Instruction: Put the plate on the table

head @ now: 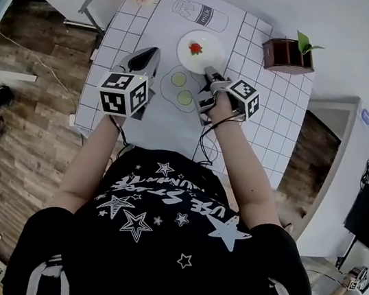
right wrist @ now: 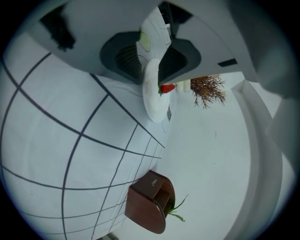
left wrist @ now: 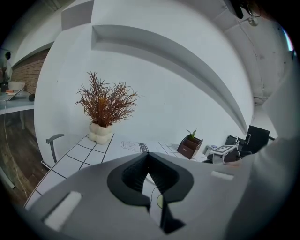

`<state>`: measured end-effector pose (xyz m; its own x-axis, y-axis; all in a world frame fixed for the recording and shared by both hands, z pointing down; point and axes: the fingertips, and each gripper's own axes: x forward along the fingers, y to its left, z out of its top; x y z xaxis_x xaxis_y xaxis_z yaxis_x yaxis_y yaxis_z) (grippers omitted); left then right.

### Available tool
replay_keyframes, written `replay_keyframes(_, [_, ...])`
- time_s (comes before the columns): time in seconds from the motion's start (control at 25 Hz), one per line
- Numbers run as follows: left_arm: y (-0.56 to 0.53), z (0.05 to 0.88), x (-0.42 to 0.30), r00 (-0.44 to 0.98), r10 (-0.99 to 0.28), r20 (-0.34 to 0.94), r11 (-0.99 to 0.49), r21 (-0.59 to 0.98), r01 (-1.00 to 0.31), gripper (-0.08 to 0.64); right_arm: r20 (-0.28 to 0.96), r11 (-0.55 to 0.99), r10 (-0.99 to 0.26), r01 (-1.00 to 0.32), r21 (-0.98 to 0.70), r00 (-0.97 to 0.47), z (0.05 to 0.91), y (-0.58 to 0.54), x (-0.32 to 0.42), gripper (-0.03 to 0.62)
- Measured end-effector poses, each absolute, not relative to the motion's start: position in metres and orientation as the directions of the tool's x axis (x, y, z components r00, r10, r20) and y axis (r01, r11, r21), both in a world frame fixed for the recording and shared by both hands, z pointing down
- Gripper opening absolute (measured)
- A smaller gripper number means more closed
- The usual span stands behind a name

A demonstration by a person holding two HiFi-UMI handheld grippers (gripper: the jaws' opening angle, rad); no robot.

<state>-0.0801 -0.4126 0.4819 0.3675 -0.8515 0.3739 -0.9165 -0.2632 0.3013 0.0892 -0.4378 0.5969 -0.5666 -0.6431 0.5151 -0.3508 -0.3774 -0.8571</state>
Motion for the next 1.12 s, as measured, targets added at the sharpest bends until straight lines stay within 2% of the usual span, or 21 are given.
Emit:
replay_keyframes(0.24, [-0.401, 0.479, -0.078, 0.393, -0.845, 0.364, -0.29, 0.306, -0.907, 0.008, 0.509, -0.365, -0.673, -0.358, -0.859, -0.536, 0.588, -0.429, 0.097, 0.114])
replay_keyframes(0.44, [-0.389, 0.472, -0.078, 0.423, -0.836, 0.348, -0.327, 0.303, -0.895, 0.008, 0.454, -0.305, -0.712, -0.346, -0.887, -0.536, 0.564, -0.422, 0.092, 0.111])
replay_keyframes(0.56, [-0.379, 0.467, -0.077, 0.449, -0.827, 0.338, -0.355, 0.305, -0.884, 0.008, 0.424, -0.254, -0.736, -0.366, -0.895, -0.528, 0.549, -0.414, 0.088, 0.054])
replay_keyframes(0.64, [-0.372, 0.463, -0.075, 0.474, -0.816, 0.332, -0.384, 0.302, -0.872, 0.008, 0.403, -0.217, -0.75, -0.38, -0.899, -0.525, 0.537, -0.407, 0.086, 0.039])
replay_keyframes(0.92, [-0.345, 0.451, -0.075, 0.55, -0.776, 0.309, -0.474, 0.288, -0.832, 0.008, 0.317, -0.098, -0.788, -0.4, -0.911, -0.527, 0.497, -0.377, 0.074, 0.021])
replay_keyframes(1.12, [-0.317, 0.453, -0.068, 0.616, -0.727, 0.304, -0.543, 0.294, -0.786, 0.008, 0.307, -0.057, -0.804, -0.448, -0.892, -0.509, 0.487, -0.342, 0.067, 0.014])
